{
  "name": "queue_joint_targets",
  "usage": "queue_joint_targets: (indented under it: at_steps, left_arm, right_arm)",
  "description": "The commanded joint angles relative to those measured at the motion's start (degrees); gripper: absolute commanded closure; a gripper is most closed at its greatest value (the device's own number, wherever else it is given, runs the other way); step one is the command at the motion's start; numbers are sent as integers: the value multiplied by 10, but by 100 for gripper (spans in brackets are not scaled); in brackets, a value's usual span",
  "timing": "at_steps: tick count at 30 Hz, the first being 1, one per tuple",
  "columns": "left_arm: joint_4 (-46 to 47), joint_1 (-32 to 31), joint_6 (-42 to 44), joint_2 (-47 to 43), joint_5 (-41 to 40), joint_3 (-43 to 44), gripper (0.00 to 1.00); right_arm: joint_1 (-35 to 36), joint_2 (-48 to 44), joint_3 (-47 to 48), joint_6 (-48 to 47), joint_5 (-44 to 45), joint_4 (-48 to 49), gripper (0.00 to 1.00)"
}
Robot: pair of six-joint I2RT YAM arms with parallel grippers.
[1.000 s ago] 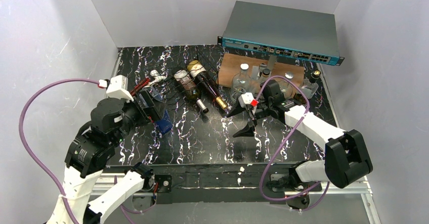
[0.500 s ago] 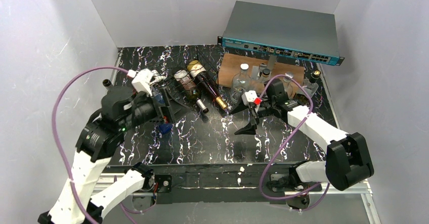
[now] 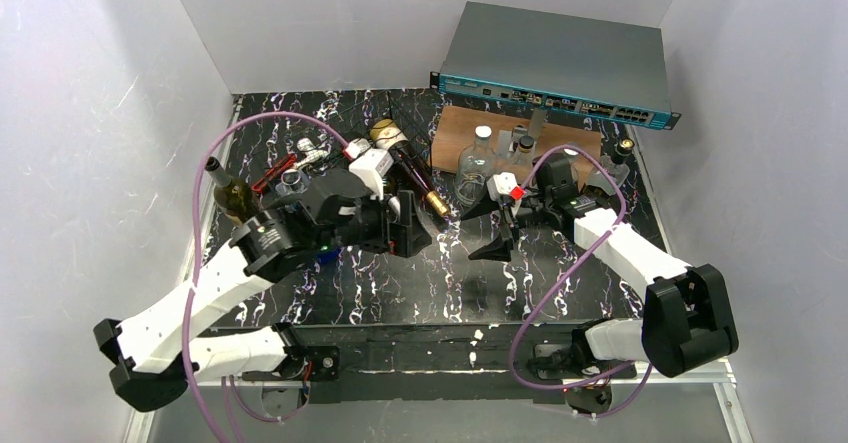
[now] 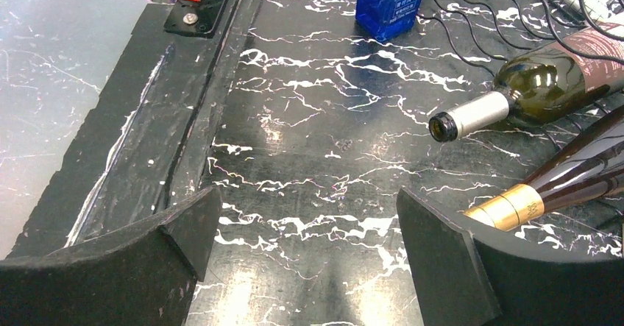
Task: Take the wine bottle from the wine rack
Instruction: Pick up the wine bottle from the wine rack.
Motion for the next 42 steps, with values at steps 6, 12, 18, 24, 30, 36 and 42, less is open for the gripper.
queue_joint_targets:
  at_steps: [6,12,18,24,30,36,42]
  left_arm:
    - [138,-69,-33,54,-266,-81,0]
    - [176,-71,-86,100,-387,-113,1]
    - [154,-69,-126,166,-479,-105,0]
    - [150,-33,-175,218,-494,-109,12]
    - [163,11,-211,269,-471,-114,17]
    - [235,60,-201,320,-438,-133,28]
    - [261,73,-182,367,-443,-116,33]
  right_arm:
    - [-10,-7,-8,3,0,12,0]
    - [-10,-1,1,-46,14,-32,0]
    - [-10,14,16,-98,24,-86,0]
    - [-10,30,32,-149,23,-140,0]
    - [-10,35,36,-166,25,-156,0]
    - [-10,42,41,-183,25,-173,0]
    - [-10,54,49,-208,23,-200,0]
